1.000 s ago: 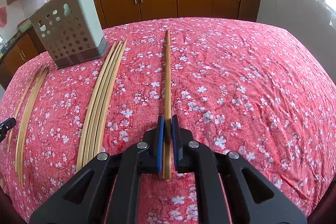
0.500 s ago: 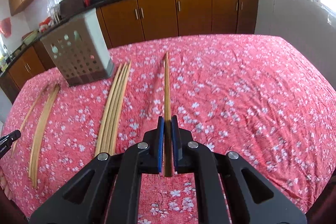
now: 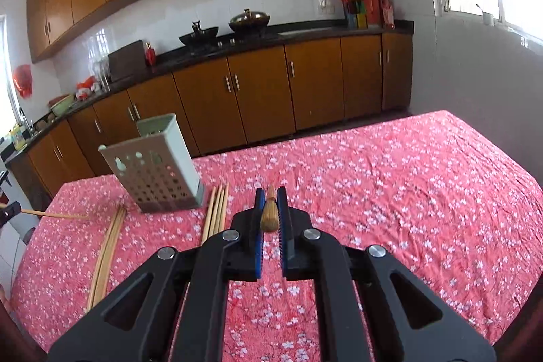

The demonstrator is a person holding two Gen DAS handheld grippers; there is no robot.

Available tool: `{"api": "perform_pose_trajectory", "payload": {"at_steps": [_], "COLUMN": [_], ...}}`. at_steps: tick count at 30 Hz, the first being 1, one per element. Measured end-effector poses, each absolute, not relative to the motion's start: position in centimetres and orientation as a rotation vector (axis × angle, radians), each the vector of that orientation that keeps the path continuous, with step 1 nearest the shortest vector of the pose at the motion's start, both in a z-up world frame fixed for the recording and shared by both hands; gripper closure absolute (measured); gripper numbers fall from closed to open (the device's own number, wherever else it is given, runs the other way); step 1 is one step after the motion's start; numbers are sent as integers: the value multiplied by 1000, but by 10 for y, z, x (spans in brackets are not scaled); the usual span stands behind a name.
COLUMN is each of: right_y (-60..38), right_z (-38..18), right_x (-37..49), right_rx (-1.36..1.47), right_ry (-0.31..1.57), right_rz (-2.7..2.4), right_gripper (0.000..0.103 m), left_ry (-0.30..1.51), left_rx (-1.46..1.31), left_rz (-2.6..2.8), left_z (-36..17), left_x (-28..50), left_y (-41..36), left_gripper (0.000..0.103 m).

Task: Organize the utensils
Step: 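Lift the chopstick upright with the right gripper toward the utensil holder, then lower the chopstick into the holder and open the right gripper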

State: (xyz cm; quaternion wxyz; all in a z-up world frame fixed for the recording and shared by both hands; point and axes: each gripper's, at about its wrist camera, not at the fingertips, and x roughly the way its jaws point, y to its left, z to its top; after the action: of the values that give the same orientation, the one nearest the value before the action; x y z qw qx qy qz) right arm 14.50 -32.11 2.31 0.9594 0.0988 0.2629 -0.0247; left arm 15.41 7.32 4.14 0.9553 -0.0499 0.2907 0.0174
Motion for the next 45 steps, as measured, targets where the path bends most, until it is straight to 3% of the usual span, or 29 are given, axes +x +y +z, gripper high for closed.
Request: {"api": "perform_pose_trajectory", "payload": {"at_steps": [15,26,30,45], "right_y": [-325,-299,-277,-243], "right_z": [75,177,190,122], "right_x": [178,197,209,253], "right_rx": [196,242,241,195], "right_ry": [437,196,133,302], "right_rz": [-53,58,109,144], "right_gripper": [95,95,95,95], "left_ry": [522,305,248,399], "left_rx": [-94,-143,-188,-193], "left_rz": [63,-35,-85,-159], "left_z": [87,187,208,125], "left_x": [186,212,225,290], "left_y": [78,39,16,-33], "left_gripper": [95,95,95,95]}}
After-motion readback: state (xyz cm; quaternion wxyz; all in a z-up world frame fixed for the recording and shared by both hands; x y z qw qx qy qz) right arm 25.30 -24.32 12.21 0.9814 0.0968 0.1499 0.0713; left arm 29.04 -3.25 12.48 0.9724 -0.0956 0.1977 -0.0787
